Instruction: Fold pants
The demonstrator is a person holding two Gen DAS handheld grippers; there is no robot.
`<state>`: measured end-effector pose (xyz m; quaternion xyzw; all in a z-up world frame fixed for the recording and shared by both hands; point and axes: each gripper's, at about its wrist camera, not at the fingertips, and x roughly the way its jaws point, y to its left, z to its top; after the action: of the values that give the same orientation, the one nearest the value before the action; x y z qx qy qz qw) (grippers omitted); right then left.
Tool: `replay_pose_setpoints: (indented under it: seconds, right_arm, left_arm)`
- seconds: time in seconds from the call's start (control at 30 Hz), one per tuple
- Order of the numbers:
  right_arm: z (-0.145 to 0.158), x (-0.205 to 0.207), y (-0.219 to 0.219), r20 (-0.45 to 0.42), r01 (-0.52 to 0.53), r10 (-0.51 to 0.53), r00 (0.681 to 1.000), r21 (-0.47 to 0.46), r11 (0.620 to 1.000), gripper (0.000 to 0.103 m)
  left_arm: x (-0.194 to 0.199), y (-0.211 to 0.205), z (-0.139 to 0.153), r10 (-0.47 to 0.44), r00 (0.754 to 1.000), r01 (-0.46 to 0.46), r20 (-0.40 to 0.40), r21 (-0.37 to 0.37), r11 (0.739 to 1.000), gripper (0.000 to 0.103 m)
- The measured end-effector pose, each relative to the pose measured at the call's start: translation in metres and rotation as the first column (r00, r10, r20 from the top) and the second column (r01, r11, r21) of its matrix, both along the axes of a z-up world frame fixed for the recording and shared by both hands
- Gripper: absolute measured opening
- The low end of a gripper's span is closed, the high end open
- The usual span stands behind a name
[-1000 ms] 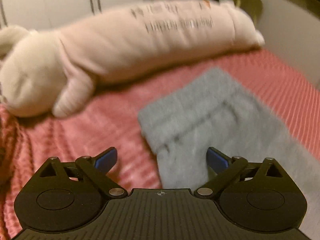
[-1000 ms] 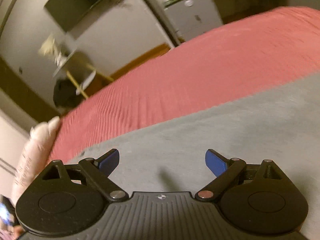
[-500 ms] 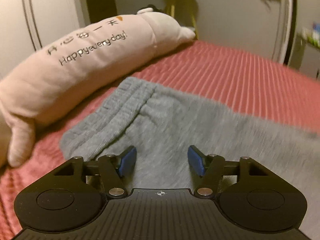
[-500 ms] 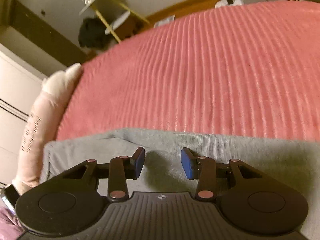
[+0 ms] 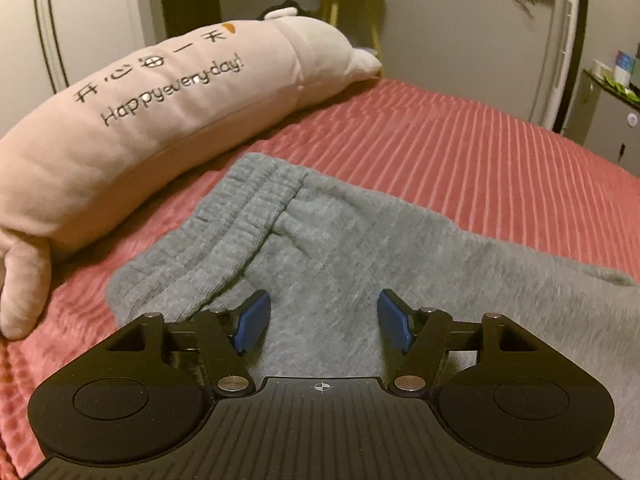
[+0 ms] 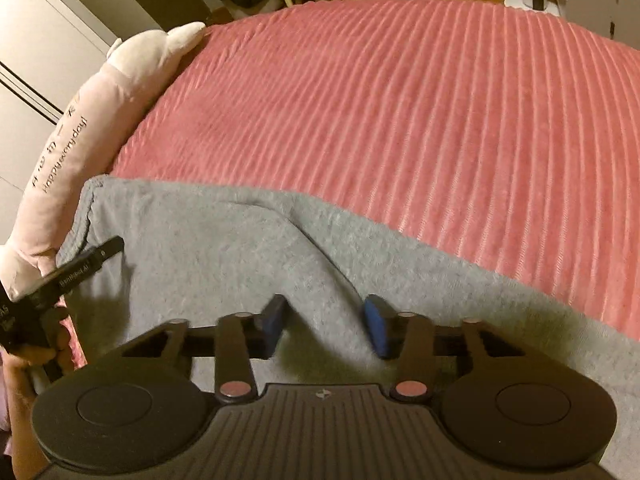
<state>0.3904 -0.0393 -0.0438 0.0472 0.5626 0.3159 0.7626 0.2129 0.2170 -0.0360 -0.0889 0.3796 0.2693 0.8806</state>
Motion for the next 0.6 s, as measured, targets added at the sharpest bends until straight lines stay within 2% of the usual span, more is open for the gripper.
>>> replay_pose_setpoints:
  seconds: [0.1, 0.17, 0.23, 0.37, 0.47, 0.5, 0.53, 0.6]
  right_arm:
    - [-0.008, 0.011, 0.007, -0.051, 0.024, -0.019, 0.999, 0.083, 0.996, 0.036]
    - [-0.016, 0.021, 0.009, -0.135, 0.045, -0.023, 0.991, 0.161, 0.986, 0.037]
    - [-0.022, 0.029, 0.015, -0.182, 0.052, -0.018, 0.983, 0.187, 0.981, 0.038]
    - [-0.032, 0.039, 0.036, -0.236, 0.091, -0.027, 0.971, 0.264, 0.960, 0.039]
    - [-0.034, 0.047, 0.039, -0.222, 0.161, -0.096, 0.970, 0.299, 0.941, 0.039]
    - [-0.032, 0.050, 0.033, -0.217, 0.210, -0.141, 0.966, 0.338, 0.917, 0.039]
    - [-0.031, 0.053, 0.022, -0.227, 0.268, -0.188, 0.955, 0.397, 0.878, 0.038]
    - [-0.030, 0.057, -0.007, -0.259, 0.407, -0.315, 0.913, 0.540, 0.736, 0.028]
  left_arm:
    - [0.000, -0.002, -0.001, -0.006, 1.000, 0.006, -0.002, 0.006, 1.000, 0.073]
    - [0.001, -0.002, -0.001, -0.005, 1.000, 0.005, 0.003, 0.001, 1.000, 0.075]
    - [0.002, -0.003, -0.002, -0.008, 1.000, 0.008, 0.004, 0.002, 1.000, 0.078]
    - [0.004, -0.006, -0.004, -0.016, 1.000, 0.016, 0.003, 0.012, 1.000, 0.084]
    - [0.004, -0.007, -0.006, -0.024, 1.000, 0.024, 0.005, 0.019, 1.000, 0.087]
    - [0.004, -0.008, -0.006, -0.026, 1.000, 0.026, 0.005, 0.023, 0.999, 0.088]
    - [0.005, -0.009, -0.006, -0.028, 1.000, 0.028, 0.006, 0.026, 0.999, 0.088]
    - [0.005, -0.011, -0.007, -0.027, 1.000, 0.027, 0.009, 0.037, 0.999, 0.089]
